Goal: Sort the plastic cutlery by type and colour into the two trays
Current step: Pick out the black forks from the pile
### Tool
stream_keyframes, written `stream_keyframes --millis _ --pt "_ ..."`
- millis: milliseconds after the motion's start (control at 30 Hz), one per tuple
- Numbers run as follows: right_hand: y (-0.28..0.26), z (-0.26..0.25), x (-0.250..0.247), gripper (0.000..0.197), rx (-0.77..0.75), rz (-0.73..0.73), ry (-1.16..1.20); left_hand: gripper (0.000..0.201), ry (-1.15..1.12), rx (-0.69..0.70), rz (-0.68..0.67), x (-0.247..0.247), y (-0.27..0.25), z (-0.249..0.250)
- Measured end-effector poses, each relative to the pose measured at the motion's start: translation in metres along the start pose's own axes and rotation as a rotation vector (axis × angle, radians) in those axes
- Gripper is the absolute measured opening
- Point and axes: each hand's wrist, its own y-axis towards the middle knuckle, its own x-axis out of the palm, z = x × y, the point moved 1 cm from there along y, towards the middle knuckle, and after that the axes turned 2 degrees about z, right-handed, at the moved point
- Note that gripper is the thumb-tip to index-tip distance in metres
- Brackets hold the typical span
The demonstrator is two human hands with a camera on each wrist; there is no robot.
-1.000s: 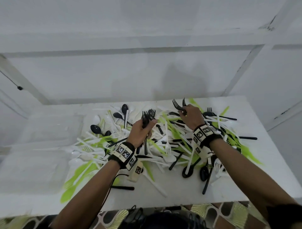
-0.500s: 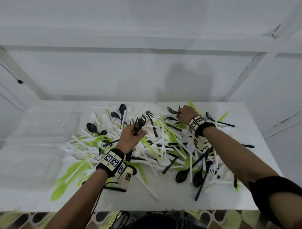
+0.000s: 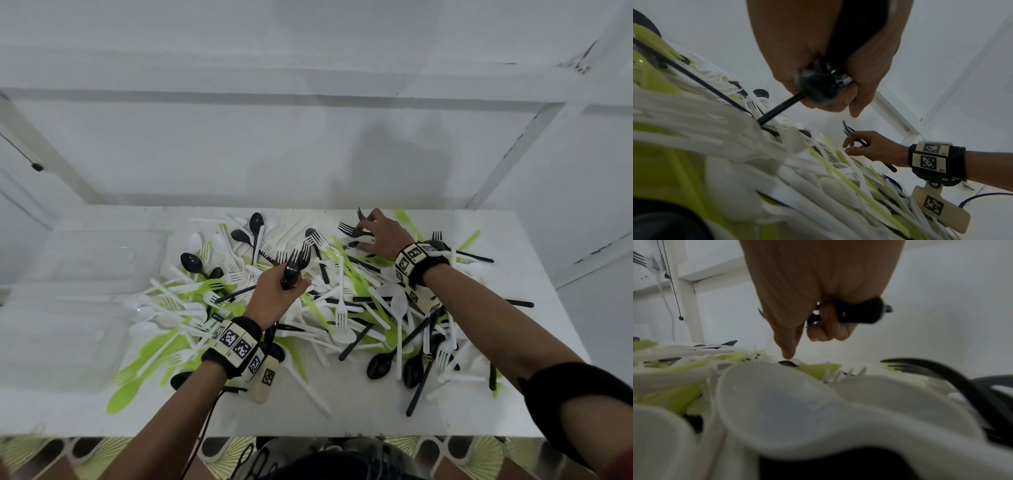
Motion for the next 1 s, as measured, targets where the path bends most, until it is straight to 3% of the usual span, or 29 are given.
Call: stream_keyframes --millis 200,400,600,833,1000 --pt "0.001 -0.002 0.001 0.026 -0.053 0.003 -0.027 0.046 0.014 -0.010 -0.033 -0.001 -0.007 -0.003" --pt "0.002 0.003 0.006 0.036 0.008 -0.087 -0.144 0.044 -0.007 -0.032 -0.040 -0.003 -0.012 -0.006" --pt "0.001 0.007 0.006 0.031 0.012 -0.023 0.009 0.043 -0.047 -0.062 -0.056 -0.004 -0.008 -0.008" --pt "-0.027 0.005 -0.013 0.018 -0.022 0.192 0.350 0.043 -0.029 -0.024 -0.082 0.003 0.002 -0.001" --pt "-0.053 0.001 -0.032 0.018 0.103 0.522 0.620 0.034 -0.007 0.051 -0.118 0.011 0.011 0.010"
